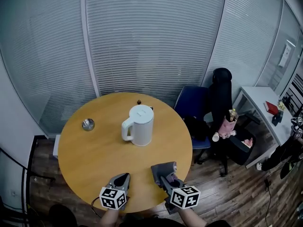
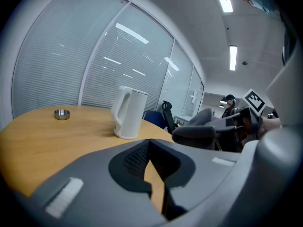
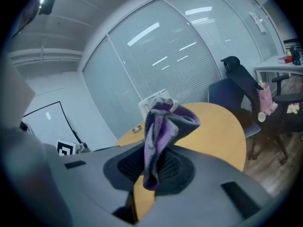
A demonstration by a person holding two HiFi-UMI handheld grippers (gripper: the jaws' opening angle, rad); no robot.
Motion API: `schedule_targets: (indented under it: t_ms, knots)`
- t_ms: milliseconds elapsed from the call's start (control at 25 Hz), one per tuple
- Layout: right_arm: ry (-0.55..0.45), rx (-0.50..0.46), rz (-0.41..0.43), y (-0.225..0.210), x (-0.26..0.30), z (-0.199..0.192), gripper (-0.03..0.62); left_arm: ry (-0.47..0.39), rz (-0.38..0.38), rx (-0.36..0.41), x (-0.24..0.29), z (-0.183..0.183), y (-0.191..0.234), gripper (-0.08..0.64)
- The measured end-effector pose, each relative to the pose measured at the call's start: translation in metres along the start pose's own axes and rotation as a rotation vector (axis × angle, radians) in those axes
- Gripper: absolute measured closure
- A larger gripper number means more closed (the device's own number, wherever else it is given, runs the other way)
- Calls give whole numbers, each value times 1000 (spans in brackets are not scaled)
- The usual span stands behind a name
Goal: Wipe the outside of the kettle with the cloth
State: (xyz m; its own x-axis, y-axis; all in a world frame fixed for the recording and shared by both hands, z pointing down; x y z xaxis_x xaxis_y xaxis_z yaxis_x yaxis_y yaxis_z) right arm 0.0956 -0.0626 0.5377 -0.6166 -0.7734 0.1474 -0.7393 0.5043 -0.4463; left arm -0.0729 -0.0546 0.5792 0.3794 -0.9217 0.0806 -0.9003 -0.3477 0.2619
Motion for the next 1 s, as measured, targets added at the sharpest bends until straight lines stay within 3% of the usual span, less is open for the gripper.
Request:
schedule_targets:
  t_ms: [280, 1000]
  knots:
    - [-20, -19, 63, 18, -29, 3, 551, -3, -11, 46, -26, 2, -27, 549]
    - [-44, -3, 76, 22, -63, 0, 551, -24, -20, 57, -42, -3, -62, 549]
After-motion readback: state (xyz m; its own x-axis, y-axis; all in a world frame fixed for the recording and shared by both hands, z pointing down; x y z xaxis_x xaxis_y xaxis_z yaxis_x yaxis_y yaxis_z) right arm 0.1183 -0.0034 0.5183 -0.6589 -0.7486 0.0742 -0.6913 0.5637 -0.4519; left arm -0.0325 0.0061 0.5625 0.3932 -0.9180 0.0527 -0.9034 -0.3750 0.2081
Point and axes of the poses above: the fingertips, and each gripper's own axes: x forward along the fingers, y to its left, z out of its top, the point moved 1 cm from there along -x, backward along the fingers, and after that the axes turned 15 degrees about -y, right-handed, at the moved point
